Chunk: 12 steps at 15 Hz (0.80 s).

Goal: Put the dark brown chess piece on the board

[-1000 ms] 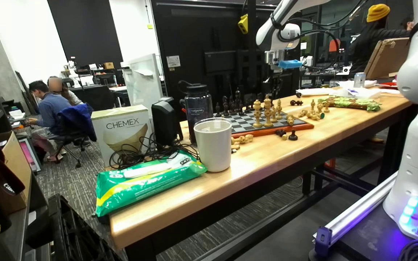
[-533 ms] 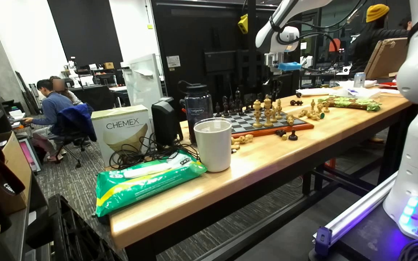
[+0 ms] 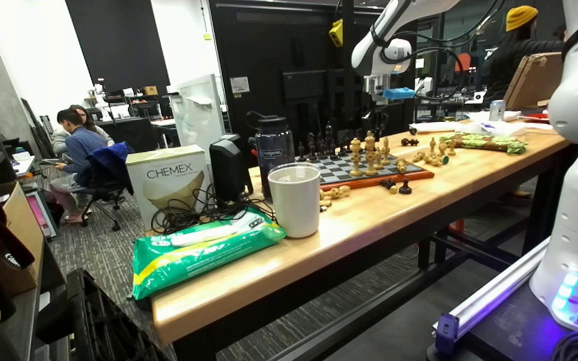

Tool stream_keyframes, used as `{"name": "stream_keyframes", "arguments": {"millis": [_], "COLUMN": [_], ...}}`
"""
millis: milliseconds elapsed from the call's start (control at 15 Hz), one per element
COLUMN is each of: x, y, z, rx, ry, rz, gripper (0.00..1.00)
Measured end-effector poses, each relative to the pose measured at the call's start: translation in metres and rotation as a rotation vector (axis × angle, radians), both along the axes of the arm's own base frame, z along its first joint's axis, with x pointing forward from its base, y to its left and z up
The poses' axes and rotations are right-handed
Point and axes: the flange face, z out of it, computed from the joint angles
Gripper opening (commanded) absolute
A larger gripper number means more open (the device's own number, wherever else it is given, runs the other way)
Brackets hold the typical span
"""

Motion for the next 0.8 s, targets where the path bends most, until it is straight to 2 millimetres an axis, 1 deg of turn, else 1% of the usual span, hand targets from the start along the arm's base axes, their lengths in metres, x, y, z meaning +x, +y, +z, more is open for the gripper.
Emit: {"name": "stream_keyframes", "arguments": {"millis": [667, 733, 800], "x": [0.0027, 0.0037, 0.0048], "y": [-0.0033, -0.0033, -0.0033], "z": [-0.0012, -0.0018, -0.0026], "rx": [-0.001, -0.001, -0.001], "ry": [-0.001, -0.001, -0.001], "rz": [-0.004, -0.003, -0.003], "gripper": [0.06, 0.31, 0.5]}}
